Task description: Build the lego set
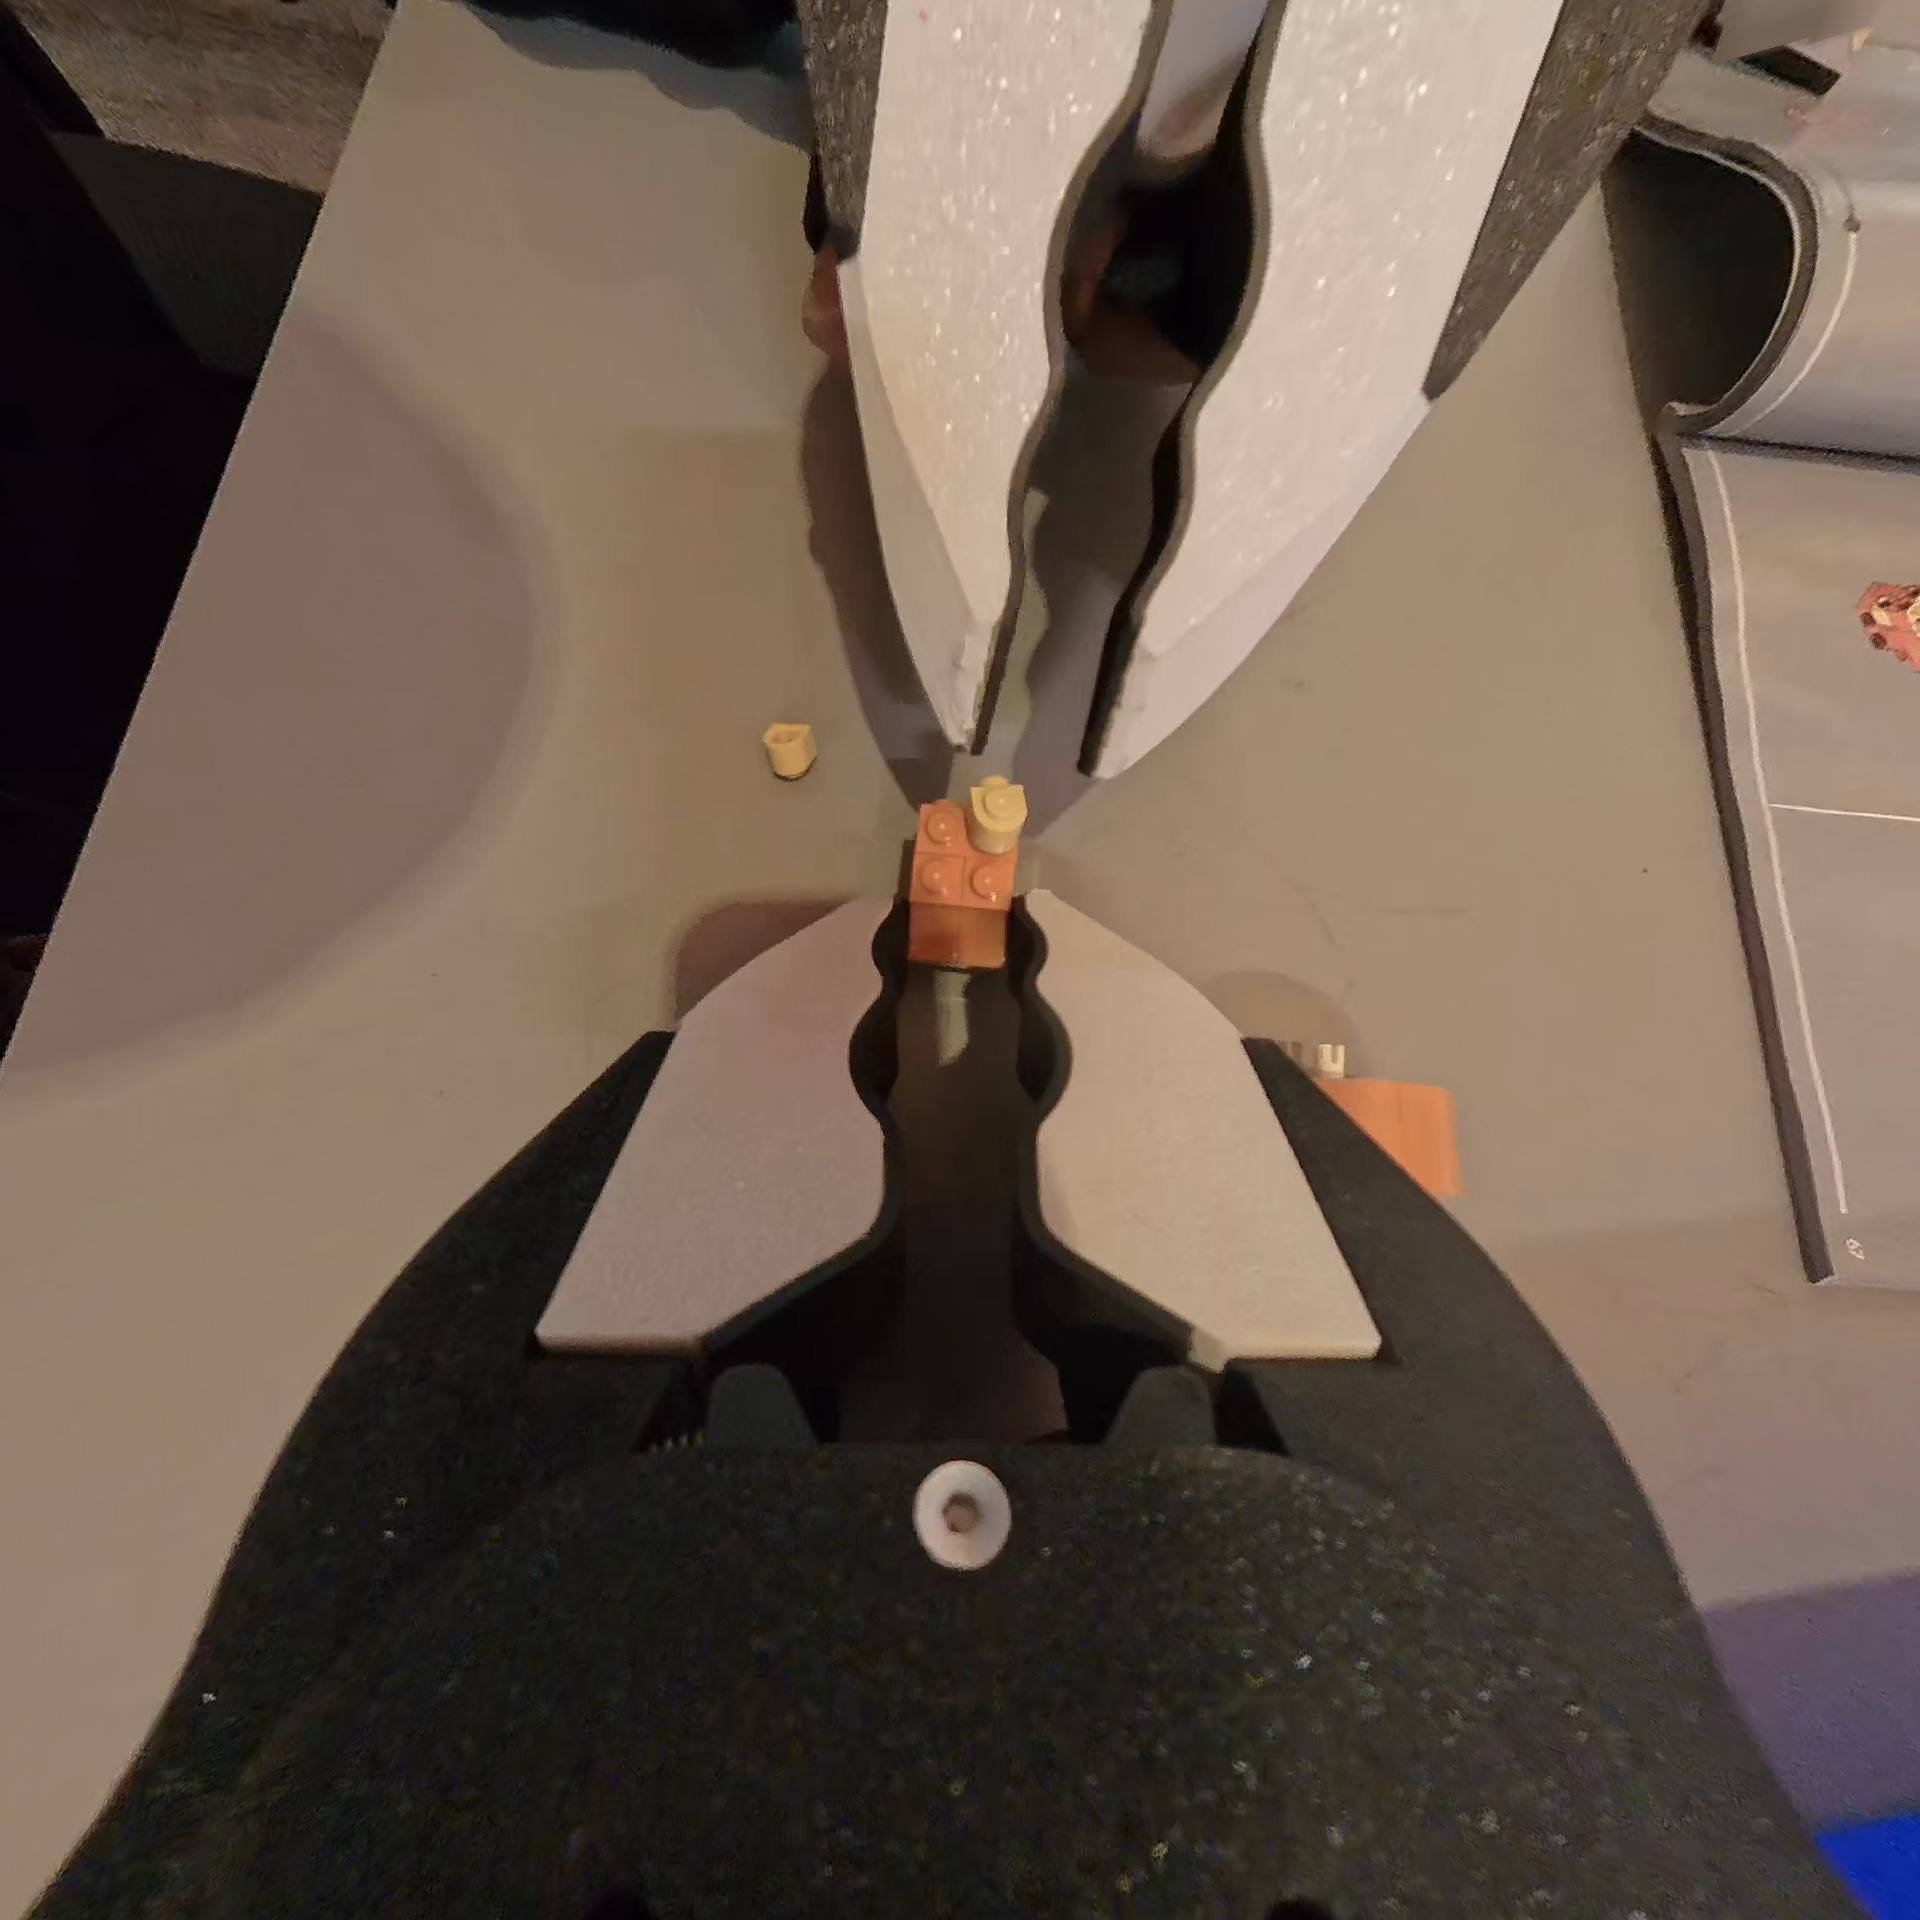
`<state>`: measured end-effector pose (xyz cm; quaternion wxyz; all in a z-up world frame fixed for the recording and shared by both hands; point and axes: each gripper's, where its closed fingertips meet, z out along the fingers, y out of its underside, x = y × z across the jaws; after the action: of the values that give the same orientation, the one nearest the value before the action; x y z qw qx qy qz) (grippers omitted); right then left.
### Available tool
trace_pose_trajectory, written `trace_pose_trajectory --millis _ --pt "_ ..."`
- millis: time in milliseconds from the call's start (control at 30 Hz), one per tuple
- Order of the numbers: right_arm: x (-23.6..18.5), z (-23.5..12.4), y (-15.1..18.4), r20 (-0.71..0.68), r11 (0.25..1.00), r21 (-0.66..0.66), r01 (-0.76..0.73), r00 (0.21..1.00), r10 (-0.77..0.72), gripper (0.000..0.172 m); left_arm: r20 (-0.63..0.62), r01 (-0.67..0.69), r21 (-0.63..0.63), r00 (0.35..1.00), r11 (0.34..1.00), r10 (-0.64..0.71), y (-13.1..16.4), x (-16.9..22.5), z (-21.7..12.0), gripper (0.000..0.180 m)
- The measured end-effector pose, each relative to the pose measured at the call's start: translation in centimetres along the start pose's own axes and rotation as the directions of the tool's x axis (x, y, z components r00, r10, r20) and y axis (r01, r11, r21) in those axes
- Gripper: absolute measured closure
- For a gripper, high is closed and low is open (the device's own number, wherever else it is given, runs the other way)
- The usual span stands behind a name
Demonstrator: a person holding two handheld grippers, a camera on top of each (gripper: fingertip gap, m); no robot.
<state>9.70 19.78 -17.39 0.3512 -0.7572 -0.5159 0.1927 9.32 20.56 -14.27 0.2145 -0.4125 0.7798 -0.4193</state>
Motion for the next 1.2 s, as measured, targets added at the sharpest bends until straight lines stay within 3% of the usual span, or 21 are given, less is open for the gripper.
trace_pose_trajectory --millis 133,367,633,833,1200 --pt "0.1 -0.4 -0.3 0.018 0.999 0.034 -0.029 0.999 0.028 0.154 0.023 -0.051 0.038 0.998 0.998 0.05 -0.2 -0.3 -0.3 0.159" --pt "0.1 -1.1 -0.8 0.089 0.99 0.086 -0.111 0.991 0.104 0.154 0.151 -0.31 0.067 0.943 0.948 0.298 -0.9 -0.4 -0.4 0.141" --pt "0.2 -1.7 -1.0 0.156 0.977 0.114 -0.182 0.974 0.164 0.154 0.314 -0.657 -0.044 0.706 0.752 0.635 -1.1 -0.4 -0.2 0.132" --pt "0.1 -1.8 -1.1 0.171 0.976 0.115 -0.186 0.971 0.165 0.154 0.36 -0.732 -0.102 0.604 0.673 0.711 -1.3 -0.5 0.0 0.132" --pt "-0.2 -2.0 -1.2 0.208 0.974 0.12 -0.194 0.964 0.167 0.154 0.364 -0.802 -0.156 0.496 0.576 0.789 -1.5 0.0 0.5 0.127"
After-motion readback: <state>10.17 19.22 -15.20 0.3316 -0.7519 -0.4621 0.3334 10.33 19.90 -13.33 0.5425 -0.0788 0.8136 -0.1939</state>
